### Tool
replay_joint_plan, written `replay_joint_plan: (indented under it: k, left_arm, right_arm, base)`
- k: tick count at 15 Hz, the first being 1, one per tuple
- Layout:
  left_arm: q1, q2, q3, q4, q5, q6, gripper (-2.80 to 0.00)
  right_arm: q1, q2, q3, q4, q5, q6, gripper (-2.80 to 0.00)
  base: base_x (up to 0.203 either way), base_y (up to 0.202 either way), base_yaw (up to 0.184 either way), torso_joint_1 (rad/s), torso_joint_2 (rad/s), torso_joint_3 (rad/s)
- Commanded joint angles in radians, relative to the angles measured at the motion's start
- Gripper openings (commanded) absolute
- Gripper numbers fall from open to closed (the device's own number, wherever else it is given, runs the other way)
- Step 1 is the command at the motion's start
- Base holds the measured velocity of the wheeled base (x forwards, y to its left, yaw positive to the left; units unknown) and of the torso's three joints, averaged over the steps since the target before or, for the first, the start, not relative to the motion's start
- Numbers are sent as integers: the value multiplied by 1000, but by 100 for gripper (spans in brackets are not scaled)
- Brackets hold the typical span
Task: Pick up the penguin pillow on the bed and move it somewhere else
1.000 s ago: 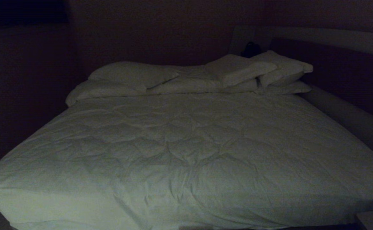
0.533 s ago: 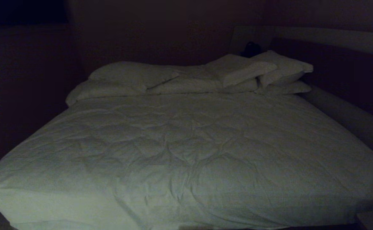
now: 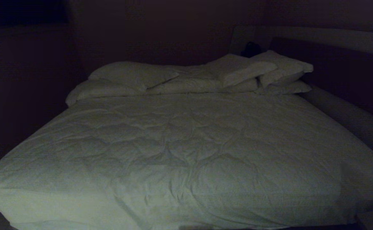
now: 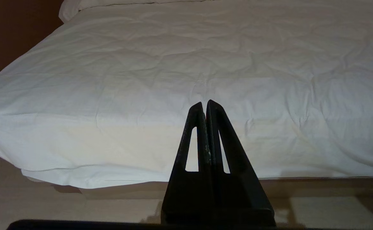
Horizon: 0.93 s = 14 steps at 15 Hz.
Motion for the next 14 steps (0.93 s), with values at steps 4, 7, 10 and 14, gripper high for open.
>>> replay_joint_plan:
  k: [4, 7, 10, 14]
  left_arm:
    - [0, 0, 0, 0, 1, 0, -280]
    - [0, 0, 0, 0, 1, 0, -280]
    - [0, 0, 0, 0, 1, 0, -280]
    - [0, 0, 0, 0, 1, 0, -280]
  right_arm:
    - [-63, 22, -90, 25, 39, 11, -280]
    - [-172, 30, -177, 34, 20, 1, -280]
    - [-298, 33, -206, 26, 4, -28, -280]
    - [-484, 41, -186, 26, 1, -32, -280]
  base:
    - [0, 0, 0, 0, 0, 0]
    - [0, 0, 0, 0, 0, 0]
    - [0, 0, 0, 0, 0, 0]
    - [0, 0, 0, 0, 0, 0]
